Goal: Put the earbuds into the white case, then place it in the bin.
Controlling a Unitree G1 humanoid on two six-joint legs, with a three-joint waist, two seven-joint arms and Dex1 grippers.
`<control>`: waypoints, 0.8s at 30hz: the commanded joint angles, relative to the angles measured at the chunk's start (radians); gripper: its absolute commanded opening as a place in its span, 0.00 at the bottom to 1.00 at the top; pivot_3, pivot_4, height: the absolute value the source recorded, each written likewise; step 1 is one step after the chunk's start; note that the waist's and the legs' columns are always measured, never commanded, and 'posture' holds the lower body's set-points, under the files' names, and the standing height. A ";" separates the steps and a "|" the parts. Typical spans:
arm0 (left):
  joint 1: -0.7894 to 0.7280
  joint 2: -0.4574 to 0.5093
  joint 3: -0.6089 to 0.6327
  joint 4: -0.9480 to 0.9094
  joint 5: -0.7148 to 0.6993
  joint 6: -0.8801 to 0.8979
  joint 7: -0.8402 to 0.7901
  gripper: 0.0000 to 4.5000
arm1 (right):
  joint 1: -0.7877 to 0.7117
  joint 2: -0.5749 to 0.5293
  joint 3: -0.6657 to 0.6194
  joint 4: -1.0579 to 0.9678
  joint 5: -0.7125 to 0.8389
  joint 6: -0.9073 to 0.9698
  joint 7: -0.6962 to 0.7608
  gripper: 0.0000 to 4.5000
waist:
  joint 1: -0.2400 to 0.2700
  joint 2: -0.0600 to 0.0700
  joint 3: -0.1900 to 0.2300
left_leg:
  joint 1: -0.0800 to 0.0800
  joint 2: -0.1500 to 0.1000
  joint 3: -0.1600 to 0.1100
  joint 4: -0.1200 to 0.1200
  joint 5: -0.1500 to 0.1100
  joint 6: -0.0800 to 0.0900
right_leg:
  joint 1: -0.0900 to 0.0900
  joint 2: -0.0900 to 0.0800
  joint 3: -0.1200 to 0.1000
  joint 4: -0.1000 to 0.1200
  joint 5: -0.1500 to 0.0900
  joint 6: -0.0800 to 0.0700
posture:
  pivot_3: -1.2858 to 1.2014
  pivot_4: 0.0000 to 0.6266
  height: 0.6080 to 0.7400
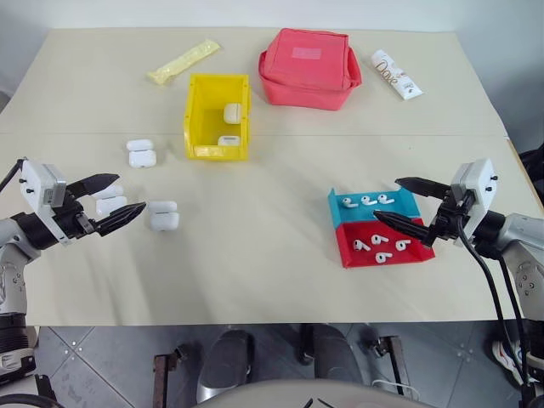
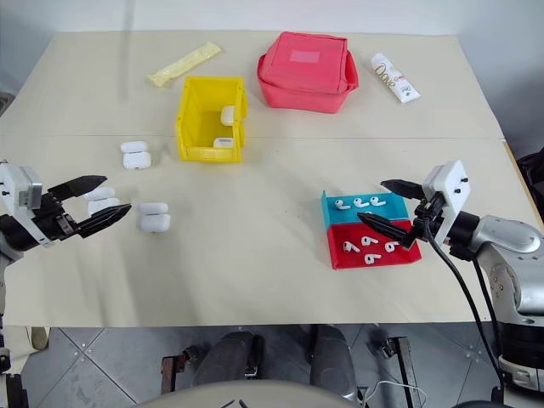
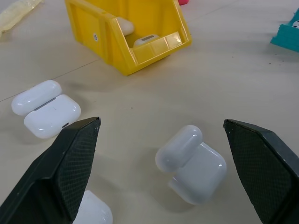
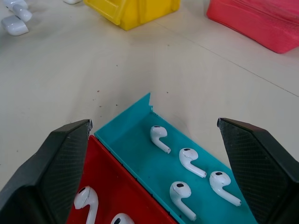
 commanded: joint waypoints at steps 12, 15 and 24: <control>0.105 0.070 0.116 -0.152 -0.015 0.115 0.106 1.00 | -0.131 0.003 0.012 0.048 -0.020 -0.040 0.010 1.00 | -0.004 0.000 0.000 | 0.000 0.000 0.000 0.000 0.000 0.000 | 0.000 0.000 0.000 0.000 0.000 0.000 | 0.52 0.24 1.00; 0.264 0.094 0.239 -0.211 -0.026 0.174 0.086 1.00 | -0.167 -0.001 0.038 0.071 -0.013 -0.065 0.077 1.00 | -0.019 0.001 0.000 | 0.001 0.002 0.002 -0.001 -0.001 -0.001 | -0.001 0.001 0.001 0.000 0.000 0.000 | 0.52 0.24 1.00; 0.642 0.058 0.485 -0.248 -0.070 0.219 -0.084 1.00 | -0.255 -0.010 0.079 0.215 0.028 -0.132 0.365 1.00 | -0.018 0.003 0.001 | 0.001 0.002 0.000 0.000 -0.004 0.000 | 0.000 -0.002 0.001 -0.002 -0.001 -0.002 | 0.52 0.24 1.00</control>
